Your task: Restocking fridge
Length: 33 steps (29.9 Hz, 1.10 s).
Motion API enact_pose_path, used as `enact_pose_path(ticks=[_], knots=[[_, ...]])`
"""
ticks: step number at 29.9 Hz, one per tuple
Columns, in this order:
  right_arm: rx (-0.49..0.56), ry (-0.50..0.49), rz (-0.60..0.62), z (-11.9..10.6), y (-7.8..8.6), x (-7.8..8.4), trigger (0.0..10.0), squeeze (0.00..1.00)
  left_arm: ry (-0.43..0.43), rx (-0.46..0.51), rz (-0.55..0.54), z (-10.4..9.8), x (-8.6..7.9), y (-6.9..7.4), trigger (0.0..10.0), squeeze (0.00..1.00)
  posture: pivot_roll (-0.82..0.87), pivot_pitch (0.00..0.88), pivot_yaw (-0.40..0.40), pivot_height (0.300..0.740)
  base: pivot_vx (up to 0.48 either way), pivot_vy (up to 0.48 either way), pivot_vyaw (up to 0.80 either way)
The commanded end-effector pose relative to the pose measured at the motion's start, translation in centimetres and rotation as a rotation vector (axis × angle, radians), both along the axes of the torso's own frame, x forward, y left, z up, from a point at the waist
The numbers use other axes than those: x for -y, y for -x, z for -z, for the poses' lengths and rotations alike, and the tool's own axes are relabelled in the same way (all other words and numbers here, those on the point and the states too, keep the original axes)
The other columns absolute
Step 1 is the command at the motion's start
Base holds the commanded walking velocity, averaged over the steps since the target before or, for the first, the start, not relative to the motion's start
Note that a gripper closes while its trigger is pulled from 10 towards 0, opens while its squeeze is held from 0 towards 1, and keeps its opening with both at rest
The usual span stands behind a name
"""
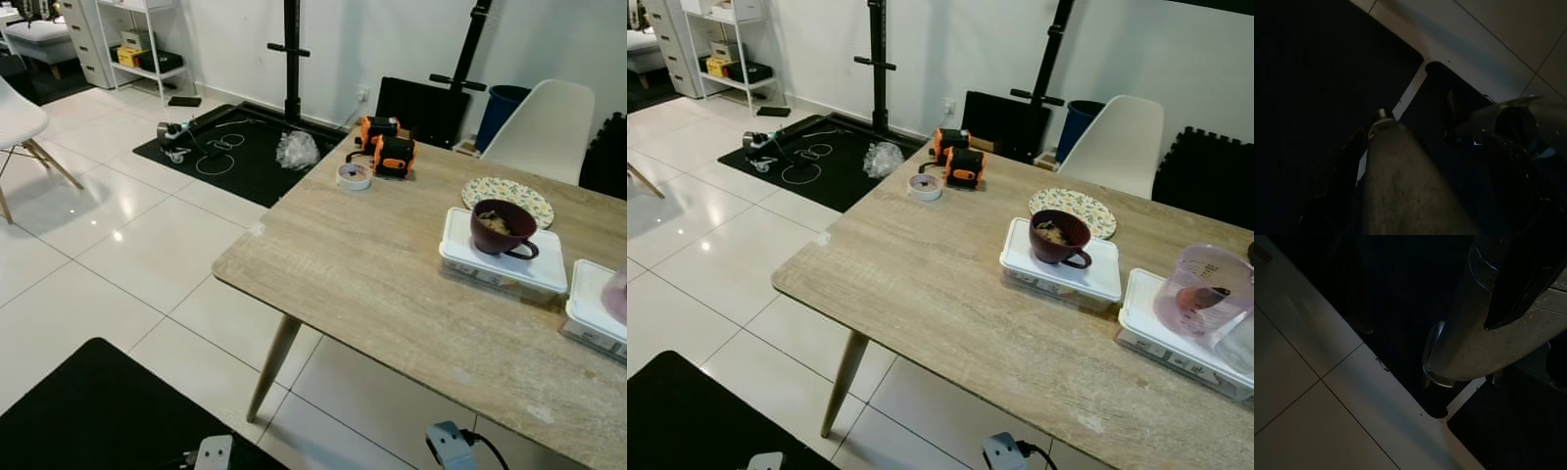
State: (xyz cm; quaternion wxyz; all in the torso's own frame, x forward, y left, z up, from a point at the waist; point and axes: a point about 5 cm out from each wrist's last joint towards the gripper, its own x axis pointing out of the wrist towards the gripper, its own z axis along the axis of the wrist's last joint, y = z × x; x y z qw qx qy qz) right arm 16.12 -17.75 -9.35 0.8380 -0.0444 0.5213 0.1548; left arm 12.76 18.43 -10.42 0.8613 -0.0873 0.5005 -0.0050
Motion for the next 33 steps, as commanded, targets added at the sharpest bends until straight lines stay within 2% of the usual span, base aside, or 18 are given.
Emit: enact_pose_path(ticks=[1,9,27,33], knots=[[0.000,-0.001,0.014,0.00,0.03,0.16,10.0,0.00,0.012,-0.020,-0.008,0.21,0.41,0.47,10.0,0.00,-0.04,0.000,-0.051,0.740,0.000,0.000,0.00],[-0.001,0.001,0.010,0.01,0.05,0.16,10.0,0.00,-0.022,-0.032,0.005,0.26,0.17,0.56,10.0,0.00,-0.04,0.000,-0.052,0.740,0.000,0.000,0.00],[0.000,-0.001,0.010,0.03,0.10,0.06,10.0,0.00,-0.039,-0.029,0.029,0.23,0.35,0.39,10.0,0.00,-0.04,0.000,-0.047,0.740,0.000,0.000,0.00],[0.001,-0.002,0.014,0.03,0.09,0.08,10.0,0.00,-0.048,-0.030,0.035,0.28,0.39,0.53,10.0,0.00,-0.04,0.000,-0.049,0.740,-0.246,-0.242,0.00]])
